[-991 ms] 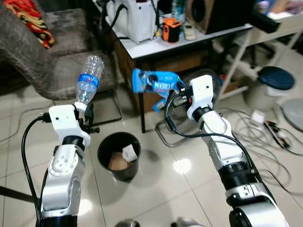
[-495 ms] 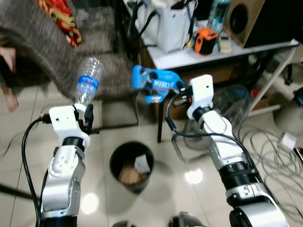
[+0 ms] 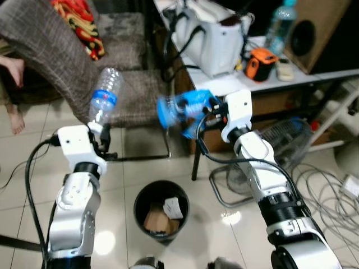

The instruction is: Picking trash to rubbish bin

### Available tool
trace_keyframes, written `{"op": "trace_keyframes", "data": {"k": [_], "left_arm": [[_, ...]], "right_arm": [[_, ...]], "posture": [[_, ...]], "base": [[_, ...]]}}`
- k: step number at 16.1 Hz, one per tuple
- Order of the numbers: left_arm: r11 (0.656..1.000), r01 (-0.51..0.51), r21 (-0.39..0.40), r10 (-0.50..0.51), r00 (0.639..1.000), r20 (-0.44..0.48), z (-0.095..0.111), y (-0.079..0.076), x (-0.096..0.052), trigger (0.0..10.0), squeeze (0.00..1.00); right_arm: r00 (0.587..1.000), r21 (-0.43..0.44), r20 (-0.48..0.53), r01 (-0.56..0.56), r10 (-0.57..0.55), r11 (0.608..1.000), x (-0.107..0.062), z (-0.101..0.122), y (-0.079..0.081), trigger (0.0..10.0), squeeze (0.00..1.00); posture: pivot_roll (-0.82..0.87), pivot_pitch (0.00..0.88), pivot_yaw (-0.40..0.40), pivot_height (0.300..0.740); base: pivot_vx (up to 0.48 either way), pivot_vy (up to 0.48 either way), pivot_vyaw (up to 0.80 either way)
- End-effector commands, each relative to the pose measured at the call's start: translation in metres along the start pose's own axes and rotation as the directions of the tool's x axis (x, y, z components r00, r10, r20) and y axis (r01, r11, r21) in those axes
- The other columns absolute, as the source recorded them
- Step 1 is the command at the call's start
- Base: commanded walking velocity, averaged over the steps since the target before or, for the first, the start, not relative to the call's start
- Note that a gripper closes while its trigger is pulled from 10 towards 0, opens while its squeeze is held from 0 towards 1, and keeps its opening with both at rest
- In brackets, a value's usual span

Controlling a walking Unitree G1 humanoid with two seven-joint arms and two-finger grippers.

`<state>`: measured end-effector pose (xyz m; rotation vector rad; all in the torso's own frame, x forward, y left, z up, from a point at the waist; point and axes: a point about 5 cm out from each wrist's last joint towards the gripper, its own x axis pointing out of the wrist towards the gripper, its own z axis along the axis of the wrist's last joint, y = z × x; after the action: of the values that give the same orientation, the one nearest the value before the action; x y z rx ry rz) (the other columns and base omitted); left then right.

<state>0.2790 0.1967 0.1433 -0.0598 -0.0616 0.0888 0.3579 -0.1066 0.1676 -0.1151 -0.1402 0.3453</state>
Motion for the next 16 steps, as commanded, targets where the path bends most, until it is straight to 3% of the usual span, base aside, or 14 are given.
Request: {"op": "trace_keyframes", "data": {"k": [1, 3, 6, 12, 16], "left_arm": [[1.0, 0.015, -0.001, -0.015, 1.0, 0.005, 0.002, -0.006, 0.0, 10.0, 0.0], [1.0, 0.015, -0.001, -0.015, 1.0, 0.005, 0.002, -0.006, 0.0, 10.0, 0.0], [1.0, -0.003, 0.011, 0.003, 0.998, -0.056, -0.012, -0.005, -0.002, 10.0, 0.0], [1.0, -0.007, 0.024, 0.01, 0.989, -0.146, -0.033, -0.004, -0.003, 10.0, 0.0], [1.0, -0.003, 0.023, 0.007, 0.986, -0.167, -0.039, -0.004, -0.004, 10.0, 0.0]], "right_arm": [[1.0, -0.016, 0.005, 0.021, -0.021, 1.0, -0.002, 0.002, -0.009, 10.0, 0.0], [1.0, -0.016, 0.005, 0.021, -0.021, 1.0, -0.002, 0.002, -0.009, 10.0, 0.0], [0.986, 0.033, -0.134, -0.098, 0.101, 0.995, -0.011, -0.026, 0.009, 10.0, 0.0], [0.945, 0.093, -0.196, -0.248, 0.262, 0.964, -0.024, -0.039, 0.029, 10.0, 0.0], [0.938, 0.099, -0.214, -0.255, 0.271, 0.962, -0.026, -0.042, 0.03, 10.0, 0.0]], "posture": [[0.0, 0.137, 0.025, 0.74], [0.0, 0.137, 0.025, 0.74], [-0.01, 0.146, 0.025, 0.74], [-0.02, 0.154, 0.027, 0.74], [-0.02, 0.159, 0.03, 0.74]], "base": [[0.446, 0.0, 0.0], [0.446, 0.0, 0.0], [0.115, 0.0, 0.0], [0.0, 0.0, 0.0], [0.0, 0.0, 0.0]]}}
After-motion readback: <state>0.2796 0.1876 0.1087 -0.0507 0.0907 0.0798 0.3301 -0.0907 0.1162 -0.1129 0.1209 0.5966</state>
